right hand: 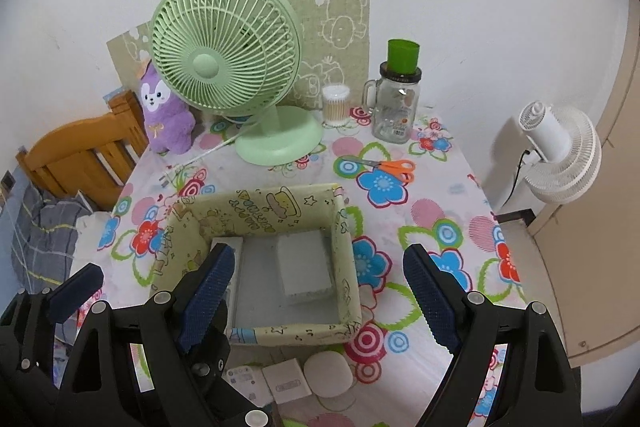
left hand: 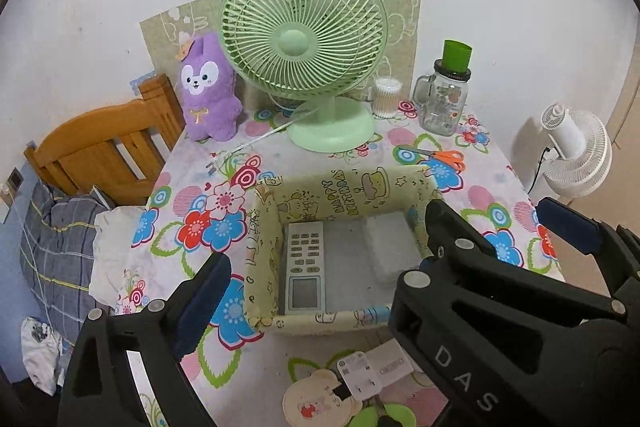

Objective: Organize rigid objects
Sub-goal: 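Withdraw both grippers from the box toward the remaining small items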

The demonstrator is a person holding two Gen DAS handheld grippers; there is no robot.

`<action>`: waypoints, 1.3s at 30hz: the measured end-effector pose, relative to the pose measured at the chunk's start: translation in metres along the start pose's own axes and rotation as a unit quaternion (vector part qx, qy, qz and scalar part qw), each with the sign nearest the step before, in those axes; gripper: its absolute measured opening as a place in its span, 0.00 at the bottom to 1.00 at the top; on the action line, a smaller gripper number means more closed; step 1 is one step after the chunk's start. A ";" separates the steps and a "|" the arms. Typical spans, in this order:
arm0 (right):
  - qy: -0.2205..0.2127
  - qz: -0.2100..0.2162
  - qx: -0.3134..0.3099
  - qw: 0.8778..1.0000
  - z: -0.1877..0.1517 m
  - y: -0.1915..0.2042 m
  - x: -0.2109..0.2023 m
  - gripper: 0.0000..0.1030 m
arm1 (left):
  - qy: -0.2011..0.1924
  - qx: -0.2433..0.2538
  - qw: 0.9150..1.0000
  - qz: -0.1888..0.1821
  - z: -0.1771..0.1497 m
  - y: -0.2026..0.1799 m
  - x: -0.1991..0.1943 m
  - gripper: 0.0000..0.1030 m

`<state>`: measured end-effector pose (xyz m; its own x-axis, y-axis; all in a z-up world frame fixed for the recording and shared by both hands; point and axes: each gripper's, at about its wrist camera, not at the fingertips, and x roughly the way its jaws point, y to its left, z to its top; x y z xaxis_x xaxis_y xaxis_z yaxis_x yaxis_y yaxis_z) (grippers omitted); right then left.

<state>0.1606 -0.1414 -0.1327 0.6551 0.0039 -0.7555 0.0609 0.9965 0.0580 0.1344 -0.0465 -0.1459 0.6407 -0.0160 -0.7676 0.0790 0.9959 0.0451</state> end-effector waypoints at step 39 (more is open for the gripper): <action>-0.016 0.011 -0.032 0.999 -0.053 0.011 -0.058 0.86 | -0.023 -0.008 1.000 0.000 -0.057 0.009 -0.049 0.98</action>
<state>0.0835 -0.1265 -0.1228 0.6791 0.0243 -0.7337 -0.0014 0.9995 0.0318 0.0604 -0.0318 -0.1445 0.6747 -0.0199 -0.7378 0.0677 0.9971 0.0351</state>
